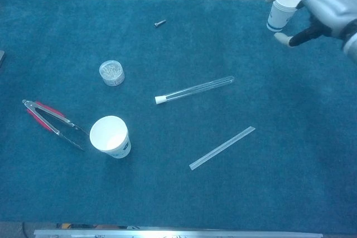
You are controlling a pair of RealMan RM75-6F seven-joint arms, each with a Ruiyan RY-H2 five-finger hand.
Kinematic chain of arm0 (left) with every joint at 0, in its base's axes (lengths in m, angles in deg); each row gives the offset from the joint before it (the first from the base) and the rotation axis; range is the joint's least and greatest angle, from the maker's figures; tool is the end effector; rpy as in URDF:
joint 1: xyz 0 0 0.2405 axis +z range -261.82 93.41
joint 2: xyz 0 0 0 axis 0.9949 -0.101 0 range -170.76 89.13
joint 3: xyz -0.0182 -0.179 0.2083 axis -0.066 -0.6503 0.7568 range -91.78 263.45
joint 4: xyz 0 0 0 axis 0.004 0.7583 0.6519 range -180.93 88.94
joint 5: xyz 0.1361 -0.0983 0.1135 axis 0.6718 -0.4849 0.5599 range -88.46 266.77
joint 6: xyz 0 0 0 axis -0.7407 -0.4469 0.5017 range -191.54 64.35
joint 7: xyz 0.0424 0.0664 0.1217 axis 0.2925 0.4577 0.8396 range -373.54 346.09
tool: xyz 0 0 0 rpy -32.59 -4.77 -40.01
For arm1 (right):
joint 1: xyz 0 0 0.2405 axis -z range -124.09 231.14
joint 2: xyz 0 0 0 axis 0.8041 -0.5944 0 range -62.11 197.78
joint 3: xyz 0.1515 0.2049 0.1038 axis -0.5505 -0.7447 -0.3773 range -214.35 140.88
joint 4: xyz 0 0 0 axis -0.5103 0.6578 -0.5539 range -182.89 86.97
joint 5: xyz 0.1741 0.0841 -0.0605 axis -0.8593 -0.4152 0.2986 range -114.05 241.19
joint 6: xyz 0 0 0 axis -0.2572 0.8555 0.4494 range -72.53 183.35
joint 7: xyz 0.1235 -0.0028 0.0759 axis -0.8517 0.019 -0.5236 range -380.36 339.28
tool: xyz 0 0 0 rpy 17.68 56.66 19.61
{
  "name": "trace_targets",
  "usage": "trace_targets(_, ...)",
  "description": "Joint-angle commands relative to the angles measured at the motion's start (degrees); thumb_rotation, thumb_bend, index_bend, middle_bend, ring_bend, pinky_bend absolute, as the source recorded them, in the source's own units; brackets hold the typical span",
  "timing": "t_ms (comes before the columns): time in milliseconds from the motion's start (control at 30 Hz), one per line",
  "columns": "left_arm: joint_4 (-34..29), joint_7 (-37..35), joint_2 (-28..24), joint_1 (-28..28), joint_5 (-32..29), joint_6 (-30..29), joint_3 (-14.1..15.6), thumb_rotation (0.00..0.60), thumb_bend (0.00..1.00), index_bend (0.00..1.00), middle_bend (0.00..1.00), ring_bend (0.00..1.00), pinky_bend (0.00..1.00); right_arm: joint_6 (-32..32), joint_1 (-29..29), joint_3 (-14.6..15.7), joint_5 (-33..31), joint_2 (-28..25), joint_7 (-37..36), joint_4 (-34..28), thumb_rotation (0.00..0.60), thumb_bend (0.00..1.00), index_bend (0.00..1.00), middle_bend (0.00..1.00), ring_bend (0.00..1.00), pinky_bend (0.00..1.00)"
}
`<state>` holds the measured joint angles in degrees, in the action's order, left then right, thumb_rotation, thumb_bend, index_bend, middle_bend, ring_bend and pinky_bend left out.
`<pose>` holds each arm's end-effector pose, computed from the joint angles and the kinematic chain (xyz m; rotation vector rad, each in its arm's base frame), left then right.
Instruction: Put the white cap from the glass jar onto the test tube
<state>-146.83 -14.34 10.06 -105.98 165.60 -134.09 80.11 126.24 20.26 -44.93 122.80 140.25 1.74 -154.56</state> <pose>-0.2680 0.2766 0.2194 -1.5363 -0.8787 -0.8877 -0.1923 -0.3098 0.0932 1.5864 -1.0118 0.9460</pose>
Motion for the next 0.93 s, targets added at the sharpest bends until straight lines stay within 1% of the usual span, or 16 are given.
trace_targets(33,2.3,1.5,1.8,1.9,1.7,-2.7,1.1,0.600,0.32,0.17,0.05,0.00,0.02,3.3,3.8,2.4,4.2,-4.1,-2.0,-2.8,0.600,0.29,0.24,0.13,0.05,0.25)
trace_targets(267,4.5,2.7,4.3,6.2,3.5,-8.0,2.9,0.599,0.32,0.17,0.05,0.00,0.02,10.2,11.4,7.0,11.9,-10.2,-4.7,-7.4,0.600,0.29,0.24,0.13,0.05,0.25)
trace_targets(400,4.4,2.8,4.4,8.6,4.3,-10.2,4.0,0.595,0.32,0.17,0.05,0.00,0.02,13.4,15.6,9.5,15.1,-12.1,-5.6,-8.5,0.600,0.29,0.24,0.13,0.05,0.25)
trace_targets(500,4.3,3.7,4.5,10.5,5.3,-12.3,4.8,0.591,0.32,0.17,0.05,0.00,0.02,15.7,18.4,10.6,16.8,-13.2,-6.8,-9.0,0.600,0.29,0.24,0.13,0.05,0.25)
trace_targets(667,3.5,4.0,4.3,12.5,6.2,-14.1,5.6,0.583,0.32,0.17,0.05,0.00,0.02,18.4,21.6,11.3,18.9,-14.9,-7.9,-9.5,0.600,0.29,0.24,0.13,0.05,0.25)
trace_targets(933,3.1,3.5,3.9,14.1,6.7,-14.8,5.8,0.581,0.32,0.17,0.05,0.00,0.02,18.9,23.9,10.6,20.3,-15.5,-8.7,-9.9,0.600,0.29,0.24,0.13,0.05,0.25)
